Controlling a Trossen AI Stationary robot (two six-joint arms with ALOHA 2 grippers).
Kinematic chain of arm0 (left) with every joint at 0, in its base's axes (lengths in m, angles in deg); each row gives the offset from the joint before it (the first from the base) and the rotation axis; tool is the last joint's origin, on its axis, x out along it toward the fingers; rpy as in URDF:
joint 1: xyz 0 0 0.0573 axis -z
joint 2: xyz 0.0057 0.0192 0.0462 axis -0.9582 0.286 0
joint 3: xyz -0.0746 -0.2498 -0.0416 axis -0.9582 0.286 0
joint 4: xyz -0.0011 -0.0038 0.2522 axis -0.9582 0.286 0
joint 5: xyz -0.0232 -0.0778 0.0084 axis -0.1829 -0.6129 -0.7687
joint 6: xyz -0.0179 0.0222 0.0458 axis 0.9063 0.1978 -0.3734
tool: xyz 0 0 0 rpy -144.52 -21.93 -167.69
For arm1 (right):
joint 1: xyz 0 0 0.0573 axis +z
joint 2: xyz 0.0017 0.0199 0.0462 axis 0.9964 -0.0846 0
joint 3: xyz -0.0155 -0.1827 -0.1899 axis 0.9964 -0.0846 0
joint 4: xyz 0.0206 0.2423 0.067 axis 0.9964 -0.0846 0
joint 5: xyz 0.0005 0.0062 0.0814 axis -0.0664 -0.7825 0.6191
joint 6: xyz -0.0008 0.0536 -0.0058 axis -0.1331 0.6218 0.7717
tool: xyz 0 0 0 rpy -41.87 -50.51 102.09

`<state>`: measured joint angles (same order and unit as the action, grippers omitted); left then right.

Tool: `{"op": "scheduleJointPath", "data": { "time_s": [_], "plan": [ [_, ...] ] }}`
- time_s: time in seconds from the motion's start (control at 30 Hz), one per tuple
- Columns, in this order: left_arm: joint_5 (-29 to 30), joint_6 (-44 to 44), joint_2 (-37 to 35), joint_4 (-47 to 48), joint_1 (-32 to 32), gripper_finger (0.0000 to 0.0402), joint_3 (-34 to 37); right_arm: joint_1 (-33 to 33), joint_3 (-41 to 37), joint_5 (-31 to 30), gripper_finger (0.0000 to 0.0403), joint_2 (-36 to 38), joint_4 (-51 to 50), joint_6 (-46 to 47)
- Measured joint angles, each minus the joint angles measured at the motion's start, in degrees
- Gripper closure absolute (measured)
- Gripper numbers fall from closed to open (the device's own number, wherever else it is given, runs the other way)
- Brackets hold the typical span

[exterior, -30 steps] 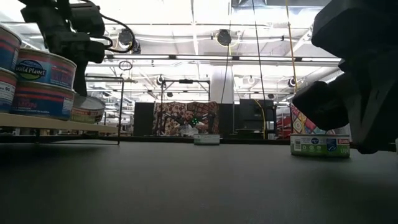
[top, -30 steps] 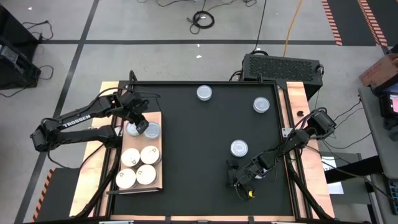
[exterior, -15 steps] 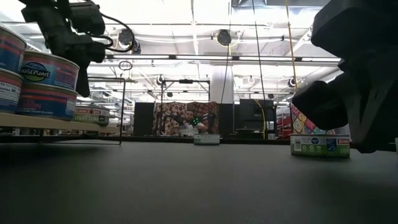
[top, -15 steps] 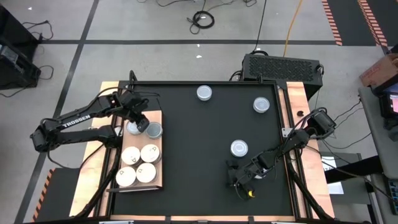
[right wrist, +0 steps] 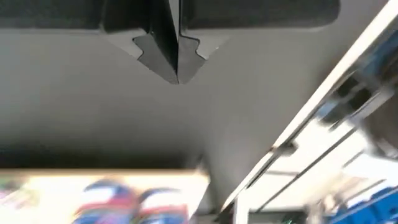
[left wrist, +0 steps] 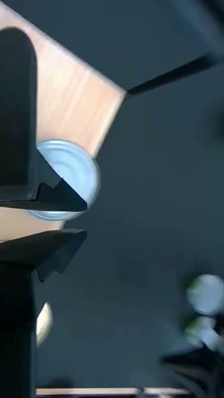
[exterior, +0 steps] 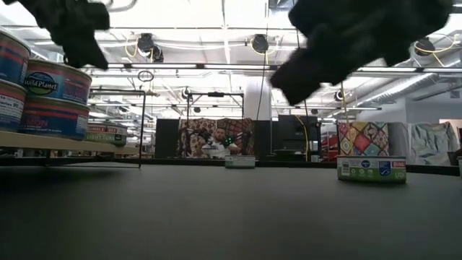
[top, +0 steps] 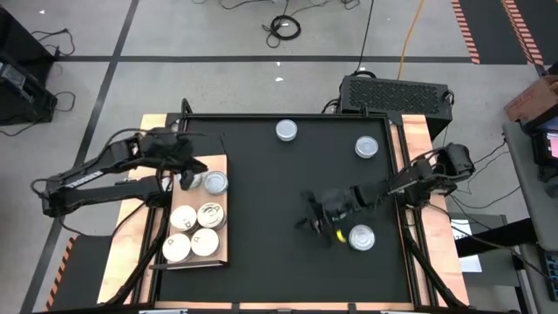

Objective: Stack canned seafood by type on shelf
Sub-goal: Put the green tuna can aligned with the other green tuna can on the shelf

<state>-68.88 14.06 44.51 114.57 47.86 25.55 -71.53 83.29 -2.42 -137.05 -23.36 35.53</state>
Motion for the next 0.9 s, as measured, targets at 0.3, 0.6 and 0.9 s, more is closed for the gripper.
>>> {"op": "scheduleJointPath", "data": {
  "time_s": [0.3, 0.6, 0.9],
  "plan": [
    [10.2, 0.7, -7.0, -18.6, 5.7, 0.0372, 2.0, -20.5, 10.9, 14.3, 0.0403, -8.3, 7.4, -8.8],
    [20.6, -4.0, -1.2, -27.2, 7.6, 0.0397, 2.1, -26.5, 36.0, 31.9, 0.0403, -31.9, 7.6, -11.9],
    [21.7, 0.0, -0.3, -26.7, 8.9, 0.0397, 2.1, -25.6, 53.7, 41.3, 0.0403, -46.6, 7.6, -11.9]
  ]
}}
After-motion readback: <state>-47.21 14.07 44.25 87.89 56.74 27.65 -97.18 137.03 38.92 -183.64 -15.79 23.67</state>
